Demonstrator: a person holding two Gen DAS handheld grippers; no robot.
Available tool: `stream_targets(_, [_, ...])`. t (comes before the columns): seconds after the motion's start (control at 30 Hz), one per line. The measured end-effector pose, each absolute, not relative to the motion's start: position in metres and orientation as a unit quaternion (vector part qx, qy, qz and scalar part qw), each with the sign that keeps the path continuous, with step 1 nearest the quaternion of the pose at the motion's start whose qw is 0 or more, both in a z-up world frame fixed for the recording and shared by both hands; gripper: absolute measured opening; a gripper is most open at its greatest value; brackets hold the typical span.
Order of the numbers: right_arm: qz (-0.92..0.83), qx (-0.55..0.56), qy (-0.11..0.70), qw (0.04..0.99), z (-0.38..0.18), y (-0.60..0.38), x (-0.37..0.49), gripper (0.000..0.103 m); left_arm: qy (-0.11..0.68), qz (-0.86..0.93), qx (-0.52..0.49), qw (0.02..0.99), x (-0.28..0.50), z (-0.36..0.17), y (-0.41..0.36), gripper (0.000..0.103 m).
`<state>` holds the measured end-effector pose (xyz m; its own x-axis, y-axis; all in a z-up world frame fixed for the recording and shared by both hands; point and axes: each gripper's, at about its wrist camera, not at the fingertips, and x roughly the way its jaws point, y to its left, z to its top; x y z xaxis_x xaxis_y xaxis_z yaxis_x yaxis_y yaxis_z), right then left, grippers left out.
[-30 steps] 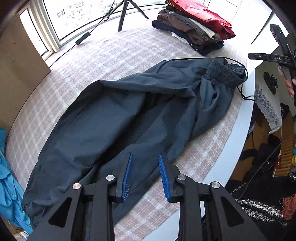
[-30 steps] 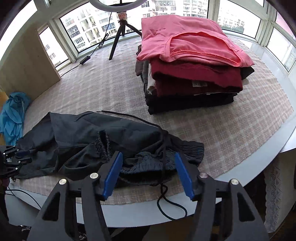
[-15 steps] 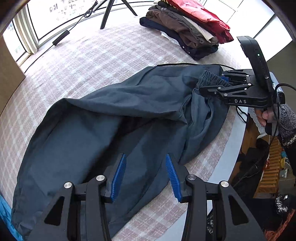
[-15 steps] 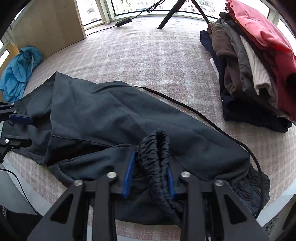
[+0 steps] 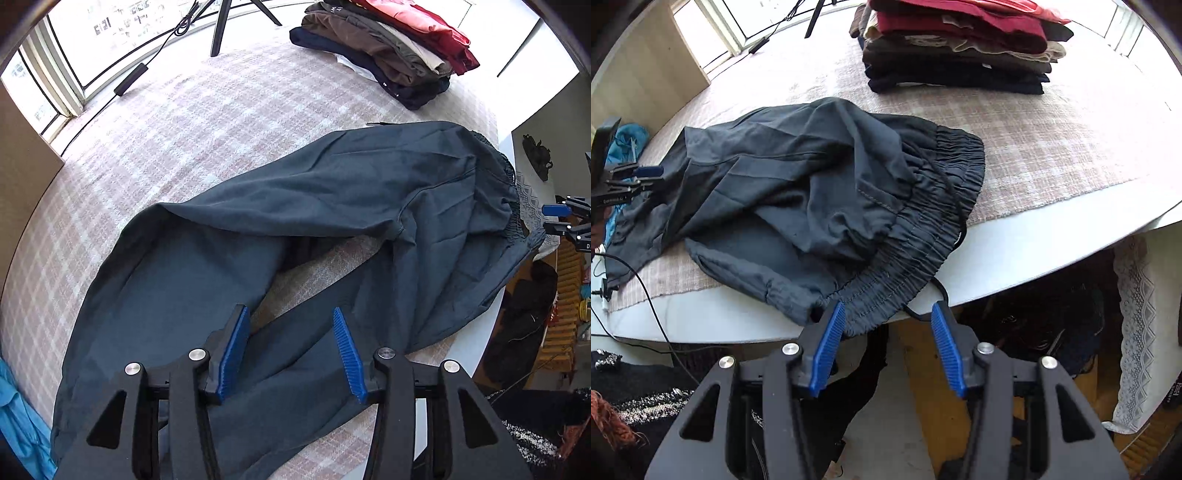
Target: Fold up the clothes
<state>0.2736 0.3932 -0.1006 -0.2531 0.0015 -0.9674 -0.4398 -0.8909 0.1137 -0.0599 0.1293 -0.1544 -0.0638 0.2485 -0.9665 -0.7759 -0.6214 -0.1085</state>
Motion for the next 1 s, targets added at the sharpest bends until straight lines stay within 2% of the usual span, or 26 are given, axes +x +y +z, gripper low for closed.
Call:
stream_targets(0.33, [0.776,-0.605,0.171,0.054,-0.137,0.335,0.262,0.05,0.2,0.671,-0.618,0.356,-0.01,-0.184,0.053,0.047])
stream_targets(0.5, [0.774,-0.625,0.103,0.022,-0.156,0.285,0.257,0.054,0.185,0.667,-0.633,0.347,-0.001,-0.197,0.029,0.047])
stream_targets(0.63, [0.772,-0.635,0.015,0.019,-0.167,0.259,0.245,0.054,0.183,0.667,-0.629,0.354,-0.001,-0.201,0.027,0.047])
stream_targets(0.73, [0.772,-0.635,-0.003,0.021,-0.169,0.255,0.24,0.053,0.208,0.663,-0.613,0.376,0.009,-0.204,0.045,0.047])
stream_targets(0.8, [0.775,-0.631,0.002,0.028,-0.165,0.26,0.24,0.044,0.213,0.66,-0.605,0.391,0.013,-0.208,0.059,0.047])
stream_targets(0.83, [0.774,-0.632,0.003,0.036,-0.164,0.263,0.239,0.03,0.214,0.658,-0.602,0.398,0.015,-0.21,0.066,0.047])
stream_targets(0.87, [0.774,-0.632,0.006,0.043,-0.162,0.267,0.239,0.023,0.215,0.657,-0.598,0.406,0.016,-0.212,0.074,0.047])
stream_targets(0.9, [0.775,-0.631,0.024,0.041,-0.16,0.272,0.239,0.021,0.215,0.659,-0.595,0.407,0.015,-0.209,0.076,0.045])
stream_targets(0.93, [0.778,-0.626,0.031,0.042,-0.156,0.274,0.239,0.014,0.214,0.665,-0.591,0.404,0.011,-0.204,0.074,0.025])
stream_targets(0.97, [0.782,-0.621,0.037,0.043,-0.152,0.276,0.239,0.012,0.213,0.67,-0.587,0.402,0.007,-0.199,0.073,0.007])
stream_targets(1.0, [0.785,-0.617,0.031,0.045,-0.146,0.276,0.24,0.012,0.213,0.675,-0.583,0.399,0.003,-0.194,0.072,0.002])
